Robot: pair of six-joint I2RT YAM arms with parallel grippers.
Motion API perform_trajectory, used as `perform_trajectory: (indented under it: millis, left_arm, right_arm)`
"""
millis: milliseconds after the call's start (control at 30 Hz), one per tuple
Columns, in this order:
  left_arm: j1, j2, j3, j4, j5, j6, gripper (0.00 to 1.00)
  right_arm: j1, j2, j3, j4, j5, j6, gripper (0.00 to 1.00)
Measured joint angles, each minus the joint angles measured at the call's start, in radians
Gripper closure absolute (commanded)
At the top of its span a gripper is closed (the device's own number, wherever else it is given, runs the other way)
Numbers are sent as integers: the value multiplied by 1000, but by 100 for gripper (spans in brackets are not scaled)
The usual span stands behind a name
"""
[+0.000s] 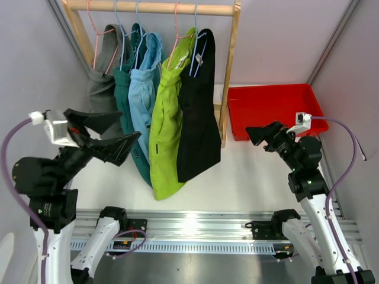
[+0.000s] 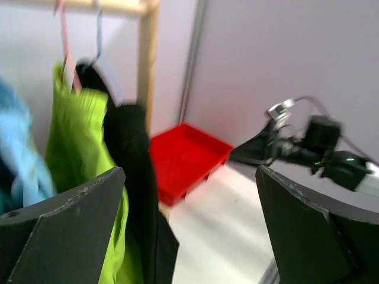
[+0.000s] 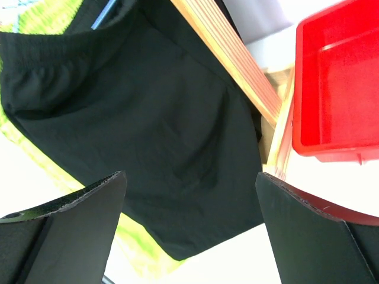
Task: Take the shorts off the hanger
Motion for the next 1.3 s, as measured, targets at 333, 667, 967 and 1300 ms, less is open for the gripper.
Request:
perform_trajectory:
  millis: [333,667,967,1300]
  left_arm:
    - [-2,-63,-228,364,113,-169,8]
    - [-105,322,216,149,21,-45,13]
    - [-423,958,1128,-288,-444,183,14]
    - [-460,1246,1168,-458,-645,218,21]
  right_arm:
    - [4,126,-42,21,-36,-11,1]
    - [5,107,-48,-13,-4,-59,1]
    - [13,55,-60,-87,22,-82,1]
    - [19,-29,-56,-168,48,-93,1]
